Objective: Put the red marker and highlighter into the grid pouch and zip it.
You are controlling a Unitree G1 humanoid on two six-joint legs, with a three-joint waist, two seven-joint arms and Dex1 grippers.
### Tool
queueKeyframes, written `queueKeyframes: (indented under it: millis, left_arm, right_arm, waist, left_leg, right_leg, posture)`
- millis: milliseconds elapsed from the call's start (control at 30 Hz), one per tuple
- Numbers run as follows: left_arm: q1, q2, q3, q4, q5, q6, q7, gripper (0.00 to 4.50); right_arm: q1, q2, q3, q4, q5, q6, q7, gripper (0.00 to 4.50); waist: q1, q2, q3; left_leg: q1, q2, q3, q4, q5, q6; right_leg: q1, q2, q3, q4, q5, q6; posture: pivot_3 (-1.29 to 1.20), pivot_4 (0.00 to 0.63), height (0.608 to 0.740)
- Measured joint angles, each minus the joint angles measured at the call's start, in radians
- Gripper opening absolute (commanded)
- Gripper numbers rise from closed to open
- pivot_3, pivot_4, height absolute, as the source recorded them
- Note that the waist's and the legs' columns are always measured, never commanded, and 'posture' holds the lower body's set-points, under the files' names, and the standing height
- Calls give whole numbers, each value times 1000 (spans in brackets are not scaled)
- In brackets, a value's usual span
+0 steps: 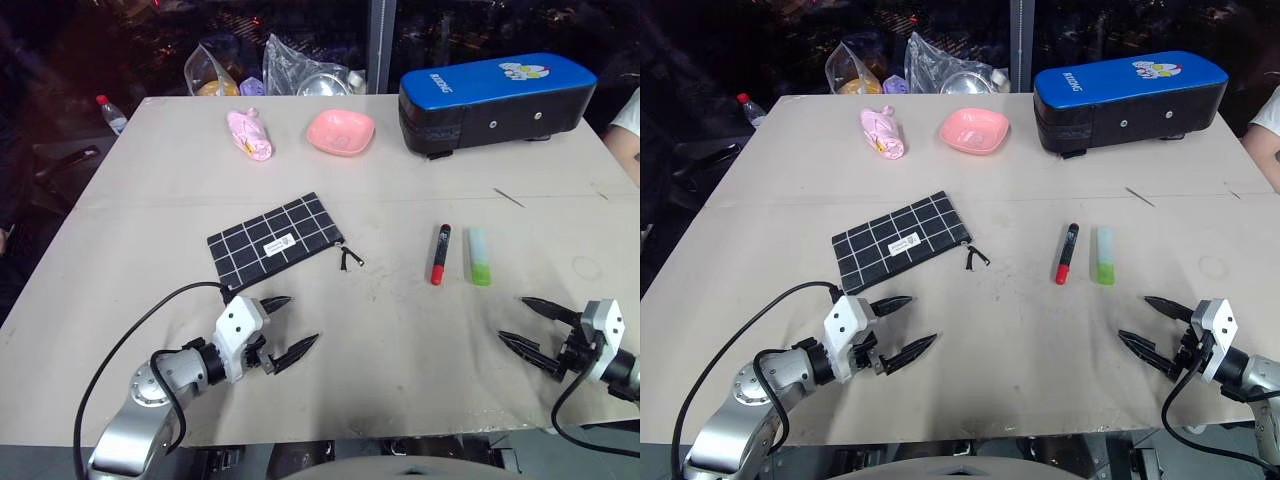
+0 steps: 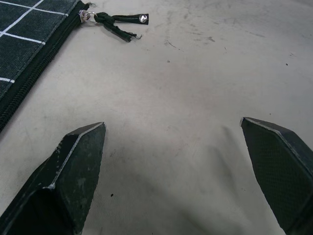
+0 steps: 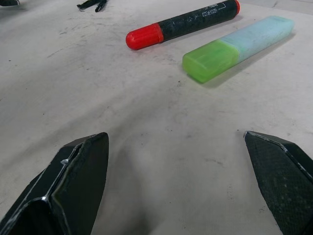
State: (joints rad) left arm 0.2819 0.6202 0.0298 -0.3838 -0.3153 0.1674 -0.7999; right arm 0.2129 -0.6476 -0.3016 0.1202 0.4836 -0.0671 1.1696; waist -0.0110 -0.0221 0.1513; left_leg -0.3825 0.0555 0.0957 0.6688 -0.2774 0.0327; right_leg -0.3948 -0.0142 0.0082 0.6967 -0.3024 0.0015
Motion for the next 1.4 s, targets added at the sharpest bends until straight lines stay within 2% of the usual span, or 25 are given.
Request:
queueKeyframes:
  millis: [667, 900, 1133, 1267, 1400]
  left_arm:
    - [8, 3, 55, 27, -8, -71, -62, 4474]
    - [29, 5, 223, 99, -72, -133, -78, 4474]
    - [-25, 83, 368, 353, -42, -325, -140, 4474]
    - [-134, 169, 376, 605, 77, -590, -152, 4474]
    - [-218, 195, 365, 773, 168, -806, -117, 4474]
  right_arm:
    - [37, -7, -10, -73, 18, 17, -11, 4500]
    - [34, 5, 5, -267, 103, 88, -13, 4500]
    - [-46, 1, 52, -414, 173, 191, -26, 4500]
    - [-102, 0, 68, -422, 182, 222, -41, 4500]
    - [-114, 0, 73, -422, 183, 238, -41, 4500]
  waist:
    - [0, 0, 0]
    - [-3, 0, 0]
    - [3, -1, 0]
    - [4, -3, 0]
    - [3, -3, 0]
  left_leg:
    - [0, 0, 0, 0, 0, 0]
    - [0, 0, 0, 0, 0, 0]
    - [-1, 0, -1, 1, 0, 0]
    - [-1, 0, -2, 0, 0, 0]
    - [-2, 0, -2, 0, -1, 2]
  right_leg:
    - [0, 0, 0, 0, 0, 0]
    - [0, 0, 0, 0, 0, 0]
    - [0, -1, -2, 0, 0, 0]
    - [0, -1, -3, 0, 0, -1]
    - [-1, -3, -5, -1, 0, 0]
  posture:
    - [0, 150, 716]
    - [0, 150, 716]
    - [0, 150, 716]
    - [0, 150, 716]
    - [0, 150, 716]
